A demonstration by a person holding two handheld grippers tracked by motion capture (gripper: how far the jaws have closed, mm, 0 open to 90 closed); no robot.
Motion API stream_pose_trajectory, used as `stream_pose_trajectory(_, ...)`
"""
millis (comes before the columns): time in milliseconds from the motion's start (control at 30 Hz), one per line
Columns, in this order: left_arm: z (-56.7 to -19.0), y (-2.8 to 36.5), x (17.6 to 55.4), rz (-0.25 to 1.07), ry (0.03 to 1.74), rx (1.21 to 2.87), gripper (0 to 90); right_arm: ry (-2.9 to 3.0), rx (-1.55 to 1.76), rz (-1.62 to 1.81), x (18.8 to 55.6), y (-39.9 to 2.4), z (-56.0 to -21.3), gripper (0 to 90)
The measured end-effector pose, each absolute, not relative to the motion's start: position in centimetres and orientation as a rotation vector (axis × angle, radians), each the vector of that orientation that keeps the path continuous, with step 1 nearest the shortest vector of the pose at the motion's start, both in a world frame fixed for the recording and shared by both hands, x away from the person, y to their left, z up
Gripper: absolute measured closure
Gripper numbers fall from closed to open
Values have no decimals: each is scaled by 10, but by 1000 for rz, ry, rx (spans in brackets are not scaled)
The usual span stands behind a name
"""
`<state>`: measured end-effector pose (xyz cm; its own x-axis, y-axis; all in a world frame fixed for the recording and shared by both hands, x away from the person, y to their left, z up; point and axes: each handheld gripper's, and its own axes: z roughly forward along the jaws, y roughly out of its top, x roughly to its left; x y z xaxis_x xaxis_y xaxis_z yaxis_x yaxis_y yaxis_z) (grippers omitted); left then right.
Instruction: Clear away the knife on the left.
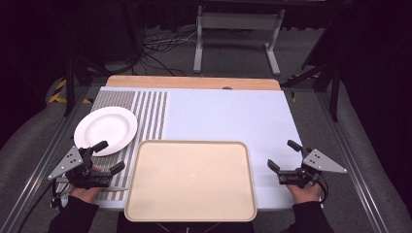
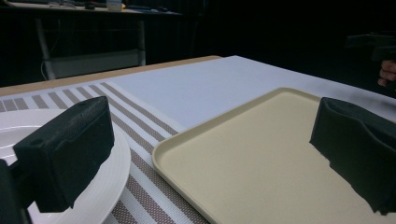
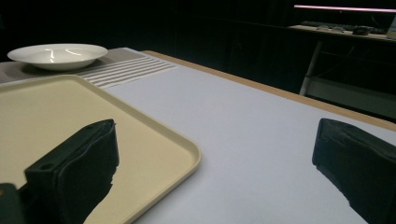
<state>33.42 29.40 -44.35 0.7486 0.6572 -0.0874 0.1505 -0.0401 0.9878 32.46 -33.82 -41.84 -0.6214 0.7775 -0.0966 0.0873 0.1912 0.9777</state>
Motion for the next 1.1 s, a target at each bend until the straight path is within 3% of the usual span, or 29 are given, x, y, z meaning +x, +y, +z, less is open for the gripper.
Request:
stream_pose_trajectory(433,-432,297,335,490,638,1640,2,1832,803,1559,324,-340,-421,1)
stream_pose_trajectory(700,-419,302,338,399,630,1666,7,1851,787,1554,323,-341,-420,7)
stream_pose_trajectory(1100,-397,300,355,351,624,1948,28,1858,810,1565,326,-343,-422,2)
